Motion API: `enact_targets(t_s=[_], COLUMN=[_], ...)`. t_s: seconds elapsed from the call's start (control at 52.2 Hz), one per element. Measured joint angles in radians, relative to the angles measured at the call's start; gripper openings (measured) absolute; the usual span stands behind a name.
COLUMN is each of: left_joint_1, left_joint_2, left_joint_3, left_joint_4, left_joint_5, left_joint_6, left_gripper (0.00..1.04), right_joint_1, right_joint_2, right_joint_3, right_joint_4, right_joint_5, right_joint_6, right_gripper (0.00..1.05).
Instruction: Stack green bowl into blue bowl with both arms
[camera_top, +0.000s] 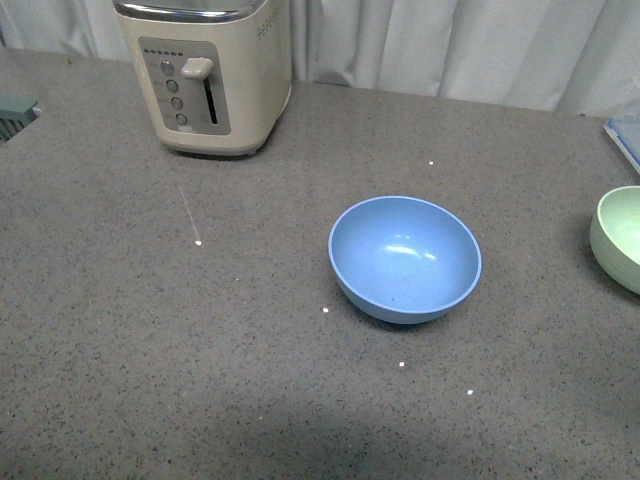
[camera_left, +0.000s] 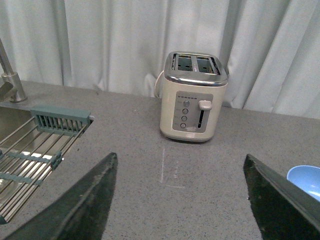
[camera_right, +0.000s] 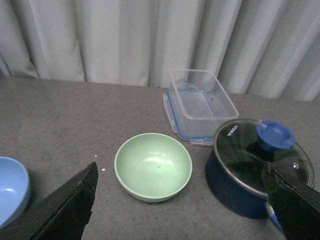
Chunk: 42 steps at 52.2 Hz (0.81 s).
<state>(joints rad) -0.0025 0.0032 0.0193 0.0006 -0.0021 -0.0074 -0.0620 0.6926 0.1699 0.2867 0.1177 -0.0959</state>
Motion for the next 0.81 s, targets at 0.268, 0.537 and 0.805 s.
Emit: enact_targets(t_s=[0.268, 0.537, 0.805], left_joint_1=[0.0, 0.0, 0.0], left_joint_2=[0.0, 0.0, 0.0], left_joint_3=[0.0, 0.0, 0.0], left_joint_4=[0.0, 0.0, 0.0], left_joint_5=[0.001, 0.001, 0.002], left_joint_6=[0.002, 0.002, 0.003], left_gripper=[0.98, 0.98, 0.98], right_joint_1=[-0.081, -0.085, -0.071], right_joint_2=[0.647, 0.958, 1.112], right_joint_3=[0.251, 0.425, 0.545], right_joint_4=[0.09, -0.029, -0.099], right_joint_5=[-0.217, -0.315, -0.31], right_joint_6=[-0.182, -0.327, -0.428], right_gripper=[0.96, 0.96, 0.96])
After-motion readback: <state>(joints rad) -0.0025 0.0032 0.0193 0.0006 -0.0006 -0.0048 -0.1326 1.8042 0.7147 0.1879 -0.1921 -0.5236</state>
